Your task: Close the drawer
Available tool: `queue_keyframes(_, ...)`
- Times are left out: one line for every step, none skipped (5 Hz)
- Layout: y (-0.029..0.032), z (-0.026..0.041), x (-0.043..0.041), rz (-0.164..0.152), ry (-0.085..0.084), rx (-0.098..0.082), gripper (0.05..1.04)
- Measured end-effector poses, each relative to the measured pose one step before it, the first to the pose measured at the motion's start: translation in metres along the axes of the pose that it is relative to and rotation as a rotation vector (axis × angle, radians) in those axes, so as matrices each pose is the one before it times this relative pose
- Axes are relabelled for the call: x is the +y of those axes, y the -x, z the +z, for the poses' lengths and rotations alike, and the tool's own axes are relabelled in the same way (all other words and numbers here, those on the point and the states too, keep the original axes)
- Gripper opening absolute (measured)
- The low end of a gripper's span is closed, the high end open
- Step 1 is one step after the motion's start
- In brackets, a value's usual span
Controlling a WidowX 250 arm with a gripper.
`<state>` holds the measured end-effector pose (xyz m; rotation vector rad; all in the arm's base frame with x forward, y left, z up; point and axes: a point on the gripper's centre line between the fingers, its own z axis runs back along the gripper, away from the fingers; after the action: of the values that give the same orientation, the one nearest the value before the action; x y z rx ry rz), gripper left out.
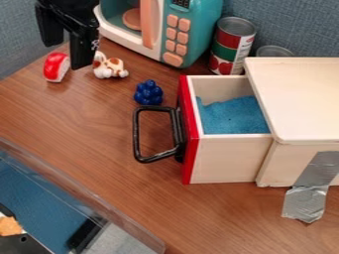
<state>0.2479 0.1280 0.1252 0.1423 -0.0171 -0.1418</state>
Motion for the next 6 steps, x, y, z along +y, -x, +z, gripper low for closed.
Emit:
queue_keyframes(0.00112, -0.00659, -0.00243, -0.0132, 0.0128, 0.017, 1.001)
queue_keyframes(0.00645, -0.0166, -0.01072, -0.1813, 0.0117, 0.0065, 1.001)
queue_keyframes(-0.00206, -0.01194, -0.0123, -0.1818, -0.0234, -0.0111, 1.001)
queue_keyframes(-0.00398, -0.00857, -0.00778, -0.1788, 0.0157, -0.031, 1.001)
queue_keyframes(-0.0075, -0.01004, -0.01107, -0.118, 0.0055, -0.0077, 1.001)
queue_keyframes(-0.00792, -0.01111, -0.00899, -0.127, 0.0314, 0.0022, 1.001)
